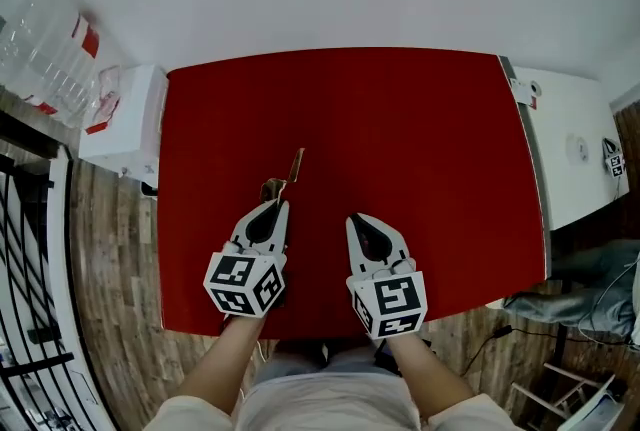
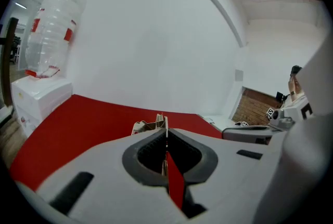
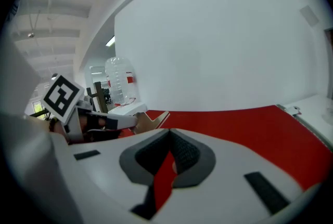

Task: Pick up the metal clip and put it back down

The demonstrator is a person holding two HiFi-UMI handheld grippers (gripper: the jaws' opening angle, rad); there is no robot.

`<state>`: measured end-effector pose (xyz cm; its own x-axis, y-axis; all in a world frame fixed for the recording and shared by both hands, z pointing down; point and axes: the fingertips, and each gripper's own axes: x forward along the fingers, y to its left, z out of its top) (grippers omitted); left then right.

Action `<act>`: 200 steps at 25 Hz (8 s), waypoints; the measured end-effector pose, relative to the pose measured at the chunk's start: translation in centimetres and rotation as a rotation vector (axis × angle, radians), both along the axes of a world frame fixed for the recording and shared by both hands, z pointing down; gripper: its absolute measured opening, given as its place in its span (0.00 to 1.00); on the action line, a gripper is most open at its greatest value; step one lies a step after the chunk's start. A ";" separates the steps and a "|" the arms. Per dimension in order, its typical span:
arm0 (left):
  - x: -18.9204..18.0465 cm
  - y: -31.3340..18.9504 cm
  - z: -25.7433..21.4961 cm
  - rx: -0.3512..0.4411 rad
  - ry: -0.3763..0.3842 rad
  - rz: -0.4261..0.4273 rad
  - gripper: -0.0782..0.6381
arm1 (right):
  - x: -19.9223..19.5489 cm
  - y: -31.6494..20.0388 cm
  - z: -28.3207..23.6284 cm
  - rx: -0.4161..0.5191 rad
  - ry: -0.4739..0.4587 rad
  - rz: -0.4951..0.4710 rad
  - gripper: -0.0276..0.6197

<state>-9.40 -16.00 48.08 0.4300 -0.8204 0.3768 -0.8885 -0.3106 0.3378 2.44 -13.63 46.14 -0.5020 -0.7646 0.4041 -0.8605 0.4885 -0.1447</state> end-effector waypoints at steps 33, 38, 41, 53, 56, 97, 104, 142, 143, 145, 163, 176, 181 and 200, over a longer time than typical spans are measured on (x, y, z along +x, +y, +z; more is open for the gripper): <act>0.2 15.3 -10.3 0.142 -0.099 -0.088 0.12 | -0.3 11.5 -8.2 0.058 0.035 -0.063 0.05; 0.1 15.4 -10.3 0.139 -0.072 -0.082 0.12 | -0.7 11.7 -8.2 0.060 0.033 -0.069 0.05; 0.1 15.4 -10.5 0.139 -0.044 -0.088 0.12 | -0.6 11.9 -8.2 0.059 0.032 -0.065 0.05; 0.4 15.4 -11.3 0.166 -0.059 -0.069 0.12 | -0.3 11.9 -8.5 0.065 0.027 -0.045 0.05; 0.5 15.3 -11.4 0.172 -0.057 -0.066 0.12 | -0.3 11.8 -8.6 0.066 0.025 -0.040 0.05; -0.8 6.2 0.6 0.004 -0.088 -0.023 0.12 | -2.6 3.0 1.1 -0.032 0.046 -0.042 0.05; -1.0 4.1 4.9 -0.046 -0.067 -0.057 0.12 | -2.0 1.8 4.2 -0.078 0.024 -0.019 0.05; -3.7 -0.3 16.2 -0.179 -0.238 -0.054 0.21 | -3.4 -0.1 10.9 -0.172 -0.029 -0.048 0.05; -3.8 -0.3 16.3 -0.178 -0.249 -0.057 0.22 | -3.4 -0.1 10.9 -0.174 -0.029 -0.049 0.05; -4.2 -0.3 16.4 -0.180 -0.271 -0.064 0.23 | -3.4 0.0 10.9 -0.175 -0.030 -0.049 0.05; -5.3 -0.4 15.3 -0.152 -0.277 -0.100 0.25 | -3.6 0.3 10.8 -0.174 -0.022 -0.055 0.05; -4.7 1.7 7.1 -0.049 -0.267 -0.131 0.12 | -2.0 1.1 5.5 -0.108 0.016 -0.046 0.05; -2.7 3.5 0.6 0.028 -0.239 -0.102 0.12 | -1.5 1.8 0.7 -0.066 0.037 -0.042 0.05; -0.5 13.3 -7.5 0.059 -0.221 -0.141 0.12 | 0.8 9.4 -5.1 -0.055 0.039 0.022 0.05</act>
